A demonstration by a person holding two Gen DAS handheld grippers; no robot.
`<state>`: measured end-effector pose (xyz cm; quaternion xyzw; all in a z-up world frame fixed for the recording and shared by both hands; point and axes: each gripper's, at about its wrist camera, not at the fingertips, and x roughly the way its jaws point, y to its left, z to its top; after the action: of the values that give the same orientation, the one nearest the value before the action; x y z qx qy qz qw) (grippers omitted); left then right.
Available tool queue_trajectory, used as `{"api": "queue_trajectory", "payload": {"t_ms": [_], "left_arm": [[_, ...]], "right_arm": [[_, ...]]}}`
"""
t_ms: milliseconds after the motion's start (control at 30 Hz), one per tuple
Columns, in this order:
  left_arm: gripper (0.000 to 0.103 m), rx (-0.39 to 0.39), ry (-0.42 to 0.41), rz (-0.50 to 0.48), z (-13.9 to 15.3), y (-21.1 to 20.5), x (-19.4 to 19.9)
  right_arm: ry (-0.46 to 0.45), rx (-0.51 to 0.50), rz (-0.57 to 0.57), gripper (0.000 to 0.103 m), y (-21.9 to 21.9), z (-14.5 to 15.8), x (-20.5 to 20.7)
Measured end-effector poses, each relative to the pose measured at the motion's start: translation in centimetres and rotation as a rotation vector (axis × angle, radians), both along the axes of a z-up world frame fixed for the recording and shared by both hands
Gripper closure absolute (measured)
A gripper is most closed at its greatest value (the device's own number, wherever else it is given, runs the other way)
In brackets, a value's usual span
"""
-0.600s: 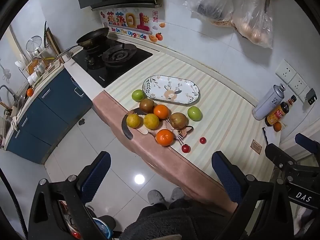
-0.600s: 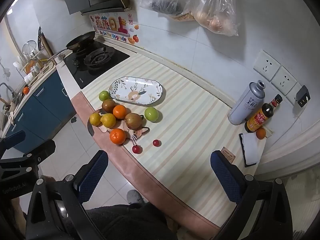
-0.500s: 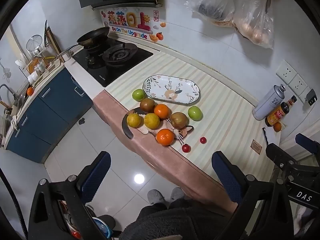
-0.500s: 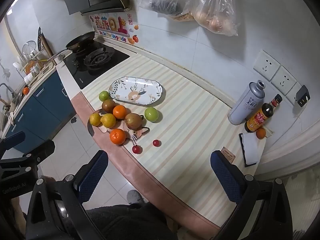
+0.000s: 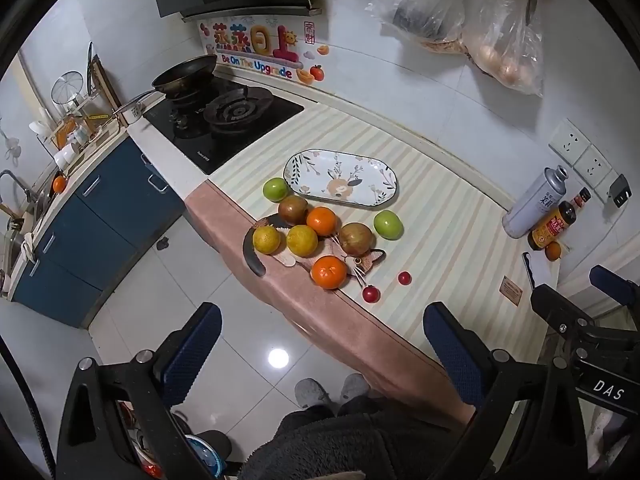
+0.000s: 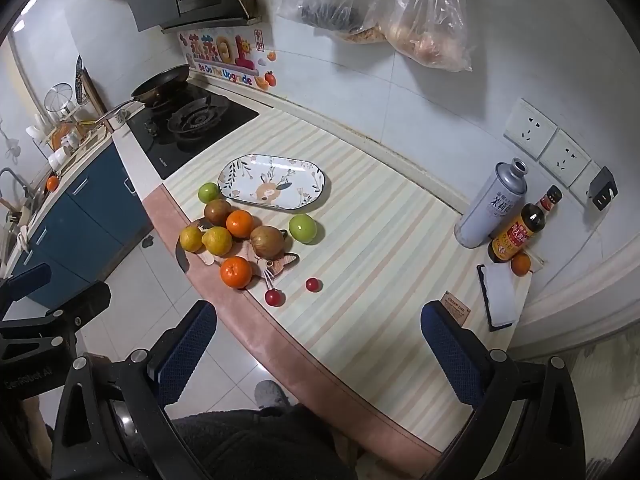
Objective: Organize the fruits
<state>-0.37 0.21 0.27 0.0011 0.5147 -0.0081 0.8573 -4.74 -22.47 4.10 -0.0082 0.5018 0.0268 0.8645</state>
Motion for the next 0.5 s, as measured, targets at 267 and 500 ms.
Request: {"api": "queue_trajectory", "payload": {"t_ms": [267, 500], "left_arm": [[0.000, 0.005, -0.018, -0.002, 0.5, -0.7, -0.6], [0.000, 0.007, -0.021, -0.004, 0.7, -0.8, -0.6]], "right_arm": [[-0.008, 0.001, -0.002, 0.000, -0.4, 0.6, -0.6], [-0.014, 0.008, -0.009, 0.000, -0.5, 0.6, -0.8]]}}
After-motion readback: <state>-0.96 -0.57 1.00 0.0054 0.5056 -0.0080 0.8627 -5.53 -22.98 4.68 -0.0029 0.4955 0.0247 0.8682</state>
